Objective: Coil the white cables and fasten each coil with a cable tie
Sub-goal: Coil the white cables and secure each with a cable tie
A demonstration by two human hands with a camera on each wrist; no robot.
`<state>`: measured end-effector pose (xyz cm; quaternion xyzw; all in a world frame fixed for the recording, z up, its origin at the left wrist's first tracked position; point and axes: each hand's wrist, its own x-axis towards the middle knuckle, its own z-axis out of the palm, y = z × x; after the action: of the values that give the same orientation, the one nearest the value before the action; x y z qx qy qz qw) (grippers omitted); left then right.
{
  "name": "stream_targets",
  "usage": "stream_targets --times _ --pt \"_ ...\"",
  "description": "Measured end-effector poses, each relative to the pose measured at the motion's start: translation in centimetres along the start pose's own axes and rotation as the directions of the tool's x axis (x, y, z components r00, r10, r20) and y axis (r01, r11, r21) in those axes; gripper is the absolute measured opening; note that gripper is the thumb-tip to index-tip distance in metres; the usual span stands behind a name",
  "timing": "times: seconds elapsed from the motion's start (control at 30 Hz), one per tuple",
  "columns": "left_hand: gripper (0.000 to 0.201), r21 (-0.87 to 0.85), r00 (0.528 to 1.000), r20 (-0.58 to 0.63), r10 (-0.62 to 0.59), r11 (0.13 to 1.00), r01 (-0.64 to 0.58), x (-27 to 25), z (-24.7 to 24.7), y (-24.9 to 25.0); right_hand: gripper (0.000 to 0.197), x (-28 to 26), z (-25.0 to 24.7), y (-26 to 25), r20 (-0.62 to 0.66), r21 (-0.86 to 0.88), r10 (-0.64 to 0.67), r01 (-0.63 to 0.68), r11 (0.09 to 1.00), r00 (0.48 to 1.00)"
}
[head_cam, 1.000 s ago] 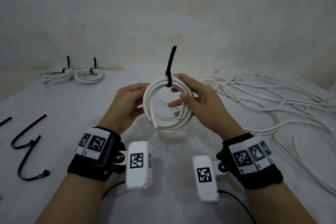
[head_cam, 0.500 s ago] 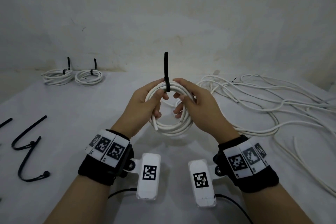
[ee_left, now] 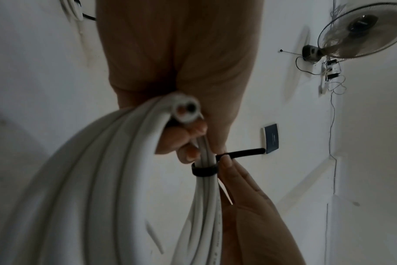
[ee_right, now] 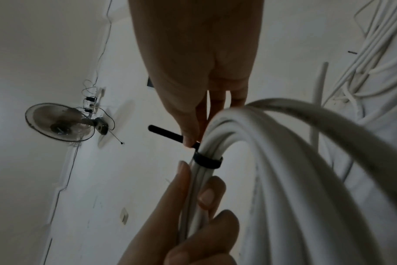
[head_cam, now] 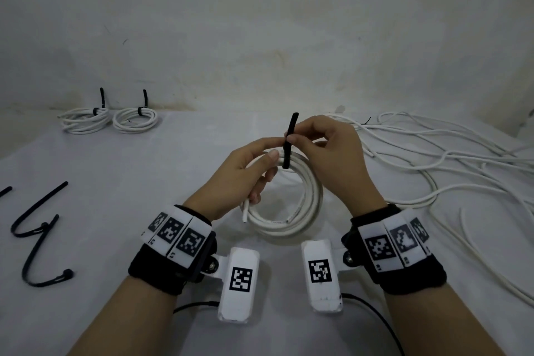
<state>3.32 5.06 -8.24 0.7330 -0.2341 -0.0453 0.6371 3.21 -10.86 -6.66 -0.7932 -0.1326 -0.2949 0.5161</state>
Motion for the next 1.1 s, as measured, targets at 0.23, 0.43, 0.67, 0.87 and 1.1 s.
stream_targets --times 0.23,0.43,0.67,0.87,1.1 --pt "0.028 -0.006 1.0 0.005 0.019 1.0 -0.019 0.2 0.4 0.3 0.011 -0.1 0.4 0.4 -0.145 -0.018 -0.023 0.02 1.0 0.989" --pt "0.028 -0.011 0.993 -0.105 0.06 0.998 -0.062 0.5 -0.4 0.3 0.005 -0.1 0.6 0.5 0.062 0.082 0.092 -0.097 0.992 0.994" --pt "0.026 -0.07 0.955 -0.285 0.089 0.991 -0.113 0.7 -1.2 -0.4 0.017 -0.6 2.6 0.3 0.068 0.289 0.197 -0.208 0.935 0.978" --pt "0.029 -0.102 0.946 -0.325 0.0 0.994 -0.035 1.3 -1.3 -0.1 0.021 1.7 3.9 0.4 -0.029 0.451 0.285 -0.242 0.859 0.958" --pt "0.029 -0.26 0.872 -0.475 -0.118 0.966 -0.011 3.5 -5.6 -0.5 0.033 4.2 7.1 2.3 0.056 0.409 0.359 -0.349 0.843 0.932"
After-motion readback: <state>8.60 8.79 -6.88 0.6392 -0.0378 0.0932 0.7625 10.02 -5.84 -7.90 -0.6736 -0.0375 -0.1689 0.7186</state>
